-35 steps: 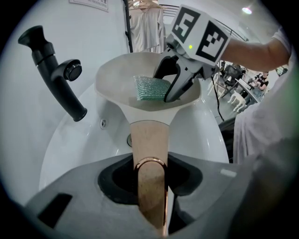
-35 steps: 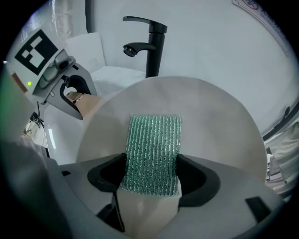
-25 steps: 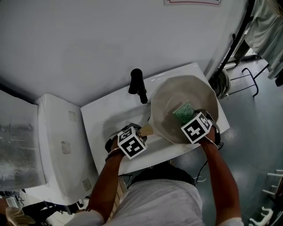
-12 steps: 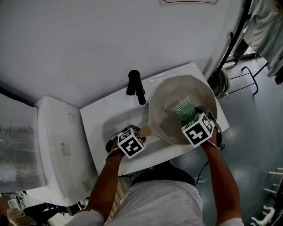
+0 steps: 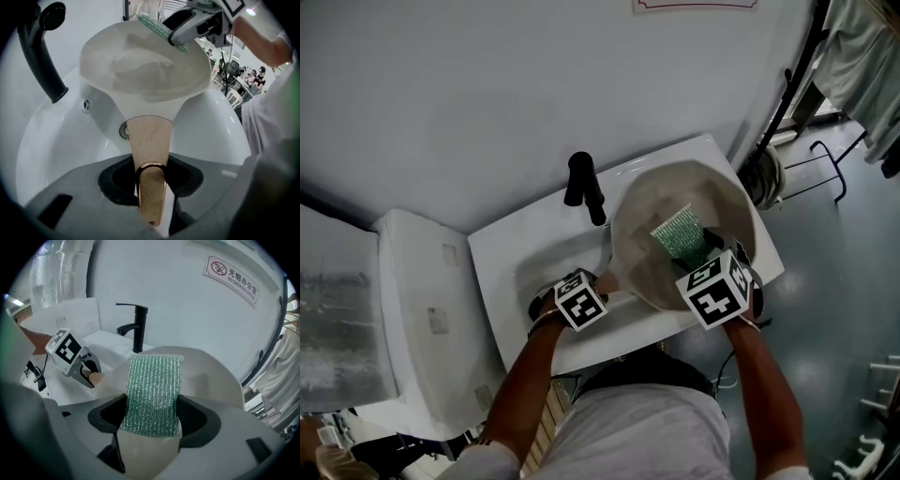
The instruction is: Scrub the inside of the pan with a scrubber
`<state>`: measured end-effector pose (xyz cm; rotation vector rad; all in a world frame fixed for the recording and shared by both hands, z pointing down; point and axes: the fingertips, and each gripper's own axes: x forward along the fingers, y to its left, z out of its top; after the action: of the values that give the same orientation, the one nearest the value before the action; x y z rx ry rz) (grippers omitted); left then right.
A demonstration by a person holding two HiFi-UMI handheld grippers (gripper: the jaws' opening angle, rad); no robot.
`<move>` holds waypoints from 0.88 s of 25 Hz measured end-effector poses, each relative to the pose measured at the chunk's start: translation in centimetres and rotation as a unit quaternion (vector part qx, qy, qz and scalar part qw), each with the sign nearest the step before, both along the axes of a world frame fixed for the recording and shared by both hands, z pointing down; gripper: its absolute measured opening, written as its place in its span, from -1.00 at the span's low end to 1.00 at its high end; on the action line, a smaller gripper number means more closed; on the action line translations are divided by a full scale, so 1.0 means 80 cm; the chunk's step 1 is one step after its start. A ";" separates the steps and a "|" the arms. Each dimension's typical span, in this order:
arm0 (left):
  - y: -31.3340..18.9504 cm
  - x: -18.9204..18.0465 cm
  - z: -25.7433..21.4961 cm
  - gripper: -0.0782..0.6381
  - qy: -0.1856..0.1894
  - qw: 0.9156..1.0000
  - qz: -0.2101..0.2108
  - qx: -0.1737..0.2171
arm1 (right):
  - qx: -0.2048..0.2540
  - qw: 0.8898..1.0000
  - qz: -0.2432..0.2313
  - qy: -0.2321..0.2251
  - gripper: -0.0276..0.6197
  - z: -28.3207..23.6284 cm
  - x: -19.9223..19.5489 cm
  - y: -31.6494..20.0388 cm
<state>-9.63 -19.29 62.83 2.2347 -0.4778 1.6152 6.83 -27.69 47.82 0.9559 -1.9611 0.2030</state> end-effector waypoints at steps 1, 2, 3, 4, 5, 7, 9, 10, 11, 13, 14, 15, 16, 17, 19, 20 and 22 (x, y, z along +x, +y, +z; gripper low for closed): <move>0.000 0.000 0.003 -0.36 -0.002 1.000 0.001 -0.002 | 0.004 1.000 0.000 -0.009 0.14 -0.004 -0.002 0.000; 0.000 0.001 0.006 -0.36 -0.003 1.000 0.002 -0.003 | 0.008 1.000 0.002 -0.017 0.14 -0.008 -0.004 0.000; -0.001 0.001 0.009 -0.36 -0.003 1.000 0.002 -0.004 | 0.010 1.000 0.005 -0.027 0.14 -0.011 -0.005 0.001; -0.001 0.002 0.011 -0.36 -0.002 1.000 0.002 -0.006 | 0.011 0.999 0.009 -0.038 0.14 -0.014 -0.006 0.002; -0.001 0.002 0.013 -0.36 -0.002 1.000 0.001 -0.007 | 0.011 0.999 0.012 -0.049 0.14 -0.017 -0.007 0.003; -0.002 0.002 0.015 -0.36 -0.001 1.000 0.001 -0.009 | 0.012 0.997 0.021 -0.072 0.14 -0.025 -0.008 0.006; -0.003 0.002 0.015 -0.36 0.001 1.000 0.002 -0.008 | 0.017 0.995 0.027 -0.089 0.14 -0.034 -0.009 0.007; -0.004 0.002 0.014 -0.36 0.004 1.000 0.003 -0.008 | 0.021 0.995 0.028 -0.096 0.14 -0.040 -0.010 0.008; -0.004 0.003 0.014 -0.36 0.007 1.000 0.002 -0.007 | 0.024 0.994 0.027 -0.103 0.14 -0.045 -0.011 0.008; -0.004 0.004 0.014 -0.36 0.015 1.000 -0.002 -0.006 | 0.029 0.992 0.026 -0.117 0.14 -0.054 -0.013 0.009; -0.004 0.003 0.014 -0.35 0.018 1.000 -0.005 -0.004 | 0.030 0.991 0.027 -0.125 0.14 -0.058 -0.013 0.010; -0.005 0.003 0.014 -0.34 0.019 1.000 -0.008 0.000 | 0.031 0.990 0.028 -0.133 0.14 -0.062 -0.013 0.010; -0.006 0.002 0.013 -0.32 0.020 1.000 -0.011 0.004 | 0.032 0.989 0.029 -0.140 0.14 -0.065 -0.012 0.010; -0.007 0.000 0.011 -0.30 0.021 1.000 -0.013 0.009 | 0.035 0.988 0.030 -0.146 0.14 -0.069 -0.010 0.010; -0.008 -0.004 0.006 -0.24 0.022 0.999 -0.020 0.018 | 0.040 0.987 0.033 -0.154 0.14 -0.077 -0.006 0.009; -0.009 -0.006 0.002 -0.21 0.023 0.999 -0.023 0.023 | 0.043 0.986 0.034 -0.157 0.14 -0.080 -0.002 0.009; -0.011 -0.009 -0.011 -0.16 0.030 0.998 -0.031 0.040 | 0.050 0.985 0.035 -0.161 0.14 -0.087 0.005 0.007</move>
<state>-10.33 -20.15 61.91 2.2950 -0.5997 1.5187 7.24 -27.13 40.88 1.1146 -2.2519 0.3176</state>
